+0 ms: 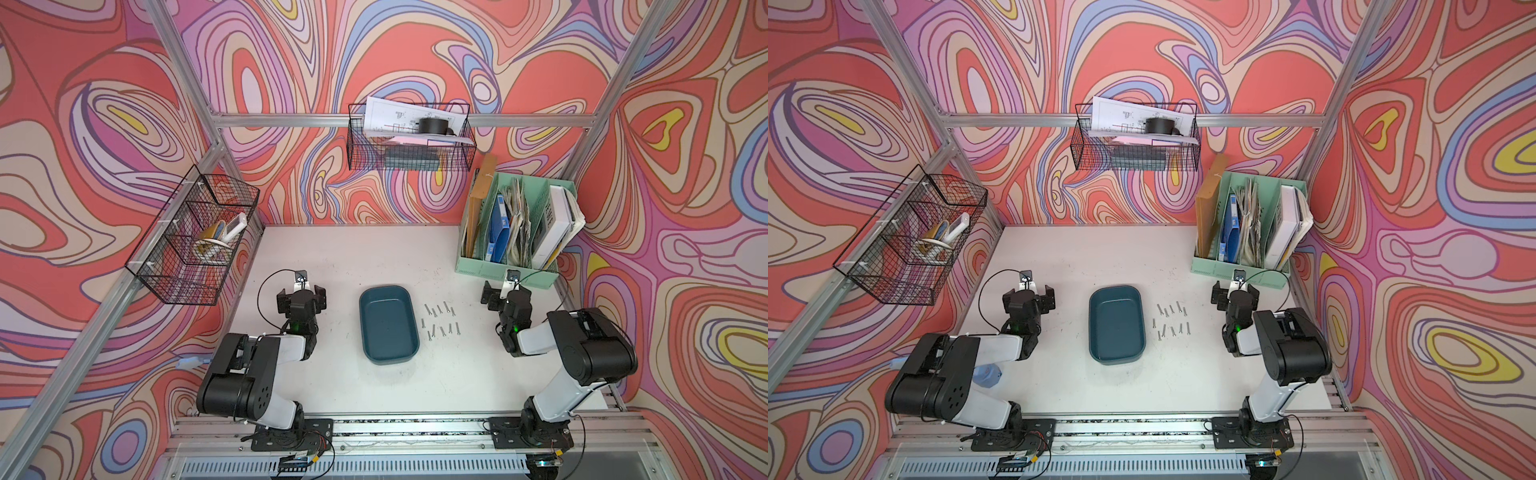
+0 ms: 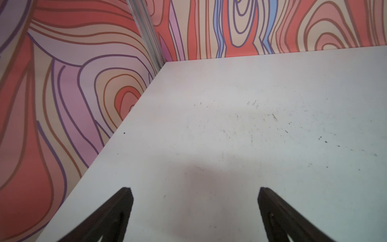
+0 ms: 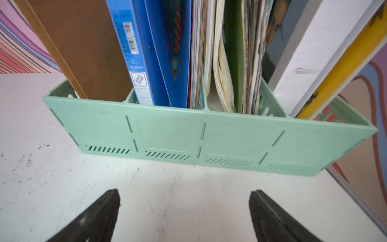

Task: Take out the screws from the storage box
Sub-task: Reset both arms

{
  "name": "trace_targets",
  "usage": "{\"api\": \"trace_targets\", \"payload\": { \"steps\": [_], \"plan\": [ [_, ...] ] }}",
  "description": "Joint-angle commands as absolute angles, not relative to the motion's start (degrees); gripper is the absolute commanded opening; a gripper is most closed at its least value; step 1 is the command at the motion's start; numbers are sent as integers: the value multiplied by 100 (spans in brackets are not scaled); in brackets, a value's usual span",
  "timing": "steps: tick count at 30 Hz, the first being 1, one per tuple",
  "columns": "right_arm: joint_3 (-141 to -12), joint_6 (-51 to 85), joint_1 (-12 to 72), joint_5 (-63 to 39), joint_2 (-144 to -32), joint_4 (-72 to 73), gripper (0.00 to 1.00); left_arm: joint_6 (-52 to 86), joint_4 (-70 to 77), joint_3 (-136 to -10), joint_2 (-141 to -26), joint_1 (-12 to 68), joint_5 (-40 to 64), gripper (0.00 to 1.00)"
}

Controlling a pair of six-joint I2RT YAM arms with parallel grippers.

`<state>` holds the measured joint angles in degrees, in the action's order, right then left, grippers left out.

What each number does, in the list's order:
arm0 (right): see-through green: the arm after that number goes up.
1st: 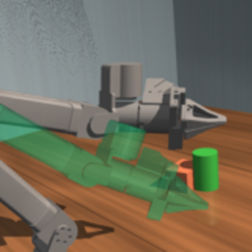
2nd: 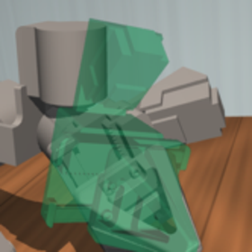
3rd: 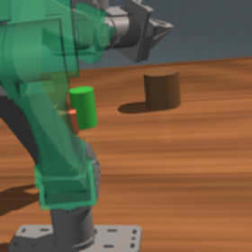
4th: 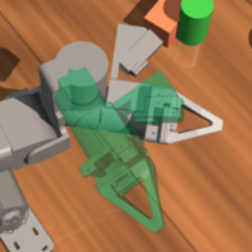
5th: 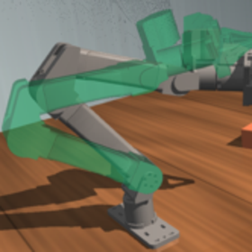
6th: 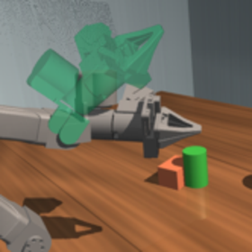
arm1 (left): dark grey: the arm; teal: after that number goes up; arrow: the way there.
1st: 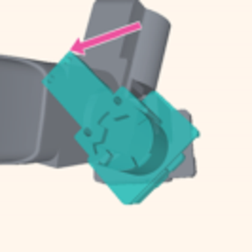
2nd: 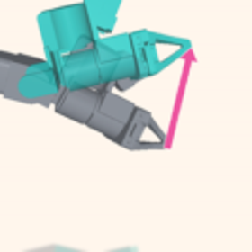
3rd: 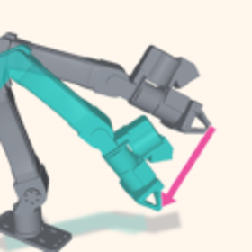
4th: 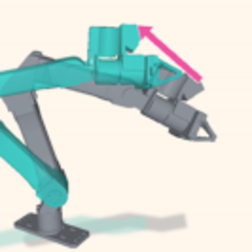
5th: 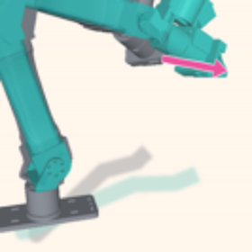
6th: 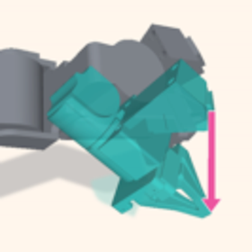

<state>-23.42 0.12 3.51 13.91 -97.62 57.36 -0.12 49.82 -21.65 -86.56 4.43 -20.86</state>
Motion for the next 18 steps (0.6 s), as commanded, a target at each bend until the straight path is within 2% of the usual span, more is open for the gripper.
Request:
{"api": "trace_targets", "payload": {
  "steps": [1,2,4,6,7,9,11,13,18],
  "plan": [
    [-2622,187,239,1188,-9737,5594,98,109,5357,-2049,-8868,303,-1375,99],
    [-2606,172,233,1193,-9749,5664,98,274,4727,-2199,-8678,240,-1283,99],
    [-2593,159,231,1219,-9738,5673,98,183,5574,-2006,-8924,202,-1241,99],
    [-2589,162,233,1218,-9740,5682,98,281,4921,-2152,-8733,199,-1213,99],
    [-2586,163,230,1229,-9749,5707,98,204,5412,-2050,-8886,202,-1230,99],
    [-2585,155,236,1225,-9747,5702,98,257,4978,-2133,-8741,202,-1204,99],
    [-2585,164,230,1224,-9747,5699,98,216,5419,-2041,-8885,202,-1242,99],
    [-2594,166,230,1222,-9747,5695,98,256,5018,-2117,-8753,202,-1225,99],
    [-2593,163,230,1218,-9748,5687,98,246,5066,-2117,-8770,207,-1222,99]
  ]
}}
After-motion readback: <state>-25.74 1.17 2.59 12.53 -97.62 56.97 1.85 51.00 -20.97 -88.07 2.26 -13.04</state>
